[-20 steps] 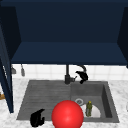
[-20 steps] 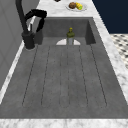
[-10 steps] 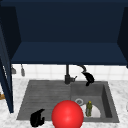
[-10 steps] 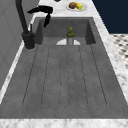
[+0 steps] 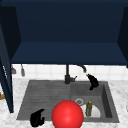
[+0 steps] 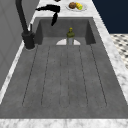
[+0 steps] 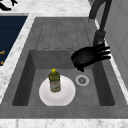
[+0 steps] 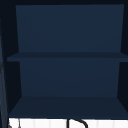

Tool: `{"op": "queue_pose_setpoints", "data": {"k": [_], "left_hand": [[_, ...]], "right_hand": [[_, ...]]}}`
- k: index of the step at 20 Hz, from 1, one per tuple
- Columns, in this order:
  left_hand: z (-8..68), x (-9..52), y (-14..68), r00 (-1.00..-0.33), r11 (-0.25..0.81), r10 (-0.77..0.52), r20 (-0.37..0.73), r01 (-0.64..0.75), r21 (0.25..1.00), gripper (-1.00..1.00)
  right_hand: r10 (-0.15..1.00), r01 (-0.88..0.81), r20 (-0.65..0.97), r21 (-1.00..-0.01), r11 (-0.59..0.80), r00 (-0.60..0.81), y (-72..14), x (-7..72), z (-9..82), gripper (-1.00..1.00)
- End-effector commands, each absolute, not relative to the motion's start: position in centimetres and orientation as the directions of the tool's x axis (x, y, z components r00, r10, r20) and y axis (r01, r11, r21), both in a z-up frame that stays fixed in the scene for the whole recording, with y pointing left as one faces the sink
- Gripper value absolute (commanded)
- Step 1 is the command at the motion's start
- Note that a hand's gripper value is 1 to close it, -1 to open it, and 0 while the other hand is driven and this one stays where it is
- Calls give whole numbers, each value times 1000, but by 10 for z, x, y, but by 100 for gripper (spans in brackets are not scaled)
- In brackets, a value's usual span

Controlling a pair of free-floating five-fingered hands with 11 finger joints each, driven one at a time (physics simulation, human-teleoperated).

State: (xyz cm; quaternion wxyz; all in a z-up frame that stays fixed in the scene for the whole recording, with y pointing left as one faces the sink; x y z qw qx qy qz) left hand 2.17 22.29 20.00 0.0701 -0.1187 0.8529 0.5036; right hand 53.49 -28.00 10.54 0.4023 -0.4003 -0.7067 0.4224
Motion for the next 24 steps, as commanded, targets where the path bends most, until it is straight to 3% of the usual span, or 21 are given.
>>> {"op": "queue_pose_setpoints", "data": {"k": [1, 11, 18, 21, 24], "left_hand": [[200, 22, 223, -962, 465, -132, -239, -273, 842, 0], [200, 22, 223, -962, 465, -132, -239, -273, 842, 0], [200, 22, 223, -962, 465, -132, -239, -273, 842, 0], [200, 22, 223, -962, 465, -132, -239, -273, 842, 0], [200, 22, 223, -962, 465, -132, -239, -273, 842, 0]], "right_hand": [[918, 167, 245, -937, 306, -311, -290, 520, 111, -100], [913, -78, 217, -976, 202, -344, -284, 509, 117, -100], [932, -109, 105, -991, 71, -348, -285, 496, 119, -100], [933, -98, 177, -983, 154, -313, -288, 496, 124, -100], [926, -117, 175, -983, 144, -334, -286, 494, 119, -100]]}}
